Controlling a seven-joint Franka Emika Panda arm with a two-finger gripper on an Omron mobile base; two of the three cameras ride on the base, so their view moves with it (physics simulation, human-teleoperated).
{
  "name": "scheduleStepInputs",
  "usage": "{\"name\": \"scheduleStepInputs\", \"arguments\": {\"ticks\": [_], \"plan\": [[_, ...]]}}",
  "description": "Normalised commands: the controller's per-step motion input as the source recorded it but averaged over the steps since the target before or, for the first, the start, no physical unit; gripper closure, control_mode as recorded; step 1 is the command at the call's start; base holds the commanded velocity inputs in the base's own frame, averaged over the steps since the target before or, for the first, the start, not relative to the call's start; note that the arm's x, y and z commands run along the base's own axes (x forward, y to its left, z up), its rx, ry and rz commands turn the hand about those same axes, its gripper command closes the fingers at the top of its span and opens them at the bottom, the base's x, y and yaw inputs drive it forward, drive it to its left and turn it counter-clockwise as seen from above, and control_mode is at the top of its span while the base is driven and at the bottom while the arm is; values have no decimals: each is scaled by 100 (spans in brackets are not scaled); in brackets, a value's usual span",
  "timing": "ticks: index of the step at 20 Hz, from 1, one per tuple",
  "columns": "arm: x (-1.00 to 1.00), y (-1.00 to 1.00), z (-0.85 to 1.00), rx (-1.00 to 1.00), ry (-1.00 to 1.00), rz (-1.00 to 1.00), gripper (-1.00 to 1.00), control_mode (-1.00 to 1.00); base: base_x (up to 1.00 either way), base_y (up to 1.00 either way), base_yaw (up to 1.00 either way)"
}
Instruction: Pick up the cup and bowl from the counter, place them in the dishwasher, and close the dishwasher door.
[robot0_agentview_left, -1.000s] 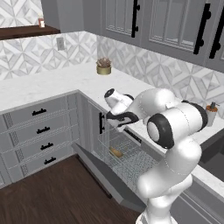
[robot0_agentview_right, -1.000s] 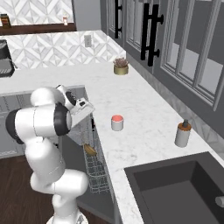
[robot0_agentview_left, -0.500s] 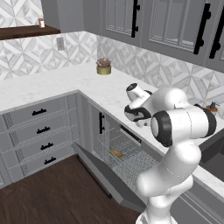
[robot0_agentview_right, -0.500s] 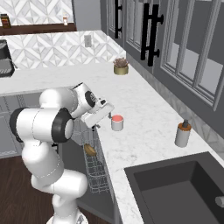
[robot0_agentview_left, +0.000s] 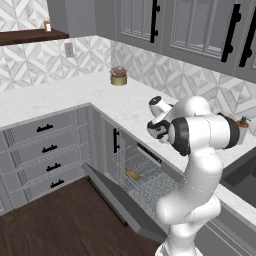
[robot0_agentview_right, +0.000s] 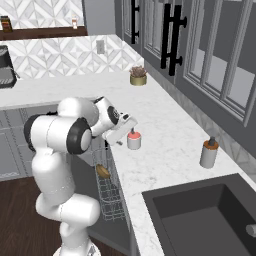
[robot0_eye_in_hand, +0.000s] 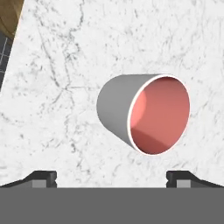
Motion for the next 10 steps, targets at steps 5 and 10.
{"name": "scheduleStepInputs", "arguments": {"ticks": [5, 10], "plan": [[24, -1, -25, 0, 0, 3, -100, -100, 0, 0, 0], [13, 0, -18, 0, 0, 4, -100, -100, 0, 0, 0]]}}
